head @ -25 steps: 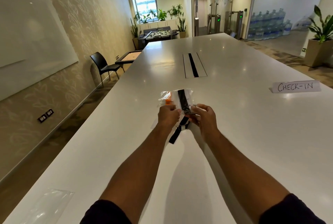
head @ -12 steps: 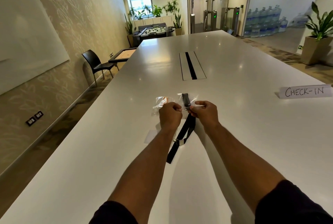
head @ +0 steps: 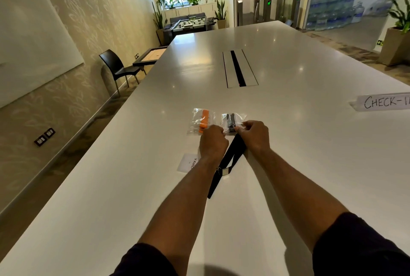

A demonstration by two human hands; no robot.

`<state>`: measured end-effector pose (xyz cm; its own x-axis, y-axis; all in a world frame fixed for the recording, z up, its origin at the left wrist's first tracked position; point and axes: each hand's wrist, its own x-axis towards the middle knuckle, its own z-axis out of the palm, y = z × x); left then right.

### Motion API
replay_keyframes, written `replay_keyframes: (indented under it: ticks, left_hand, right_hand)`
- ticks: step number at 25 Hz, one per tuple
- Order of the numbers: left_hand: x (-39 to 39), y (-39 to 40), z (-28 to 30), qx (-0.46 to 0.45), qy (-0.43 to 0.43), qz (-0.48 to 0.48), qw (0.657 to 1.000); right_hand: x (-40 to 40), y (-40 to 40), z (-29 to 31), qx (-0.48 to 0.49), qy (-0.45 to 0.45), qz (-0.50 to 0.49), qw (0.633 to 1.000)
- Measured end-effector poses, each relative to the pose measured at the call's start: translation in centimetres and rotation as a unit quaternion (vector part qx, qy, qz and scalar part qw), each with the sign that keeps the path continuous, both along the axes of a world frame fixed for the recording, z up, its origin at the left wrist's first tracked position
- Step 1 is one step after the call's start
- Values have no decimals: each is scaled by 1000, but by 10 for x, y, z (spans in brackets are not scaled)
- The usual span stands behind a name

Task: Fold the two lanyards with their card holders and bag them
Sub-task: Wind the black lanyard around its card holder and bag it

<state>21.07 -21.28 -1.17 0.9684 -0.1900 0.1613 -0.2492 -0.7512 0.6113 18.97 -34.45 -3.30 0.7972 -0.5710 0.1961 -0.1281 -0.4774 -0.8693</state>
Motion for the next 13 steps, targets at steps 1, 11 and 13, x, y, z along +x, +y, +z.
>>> replay_keyframes:
  ticks: [1,11,13]
  left_hand:
    - [0,0,0,6,-5,-3,1000]
    - [-17,17,5,65,-97,-48,992]
    - [-23,29,8,93,-120,-76,986]
  right_hand:
    - [0,-1,-1,-5,1,-1,1000]
    - [-28,2,5,-107,-12,-30,994]
    - [-40,10,7,-170,-78,37,982]
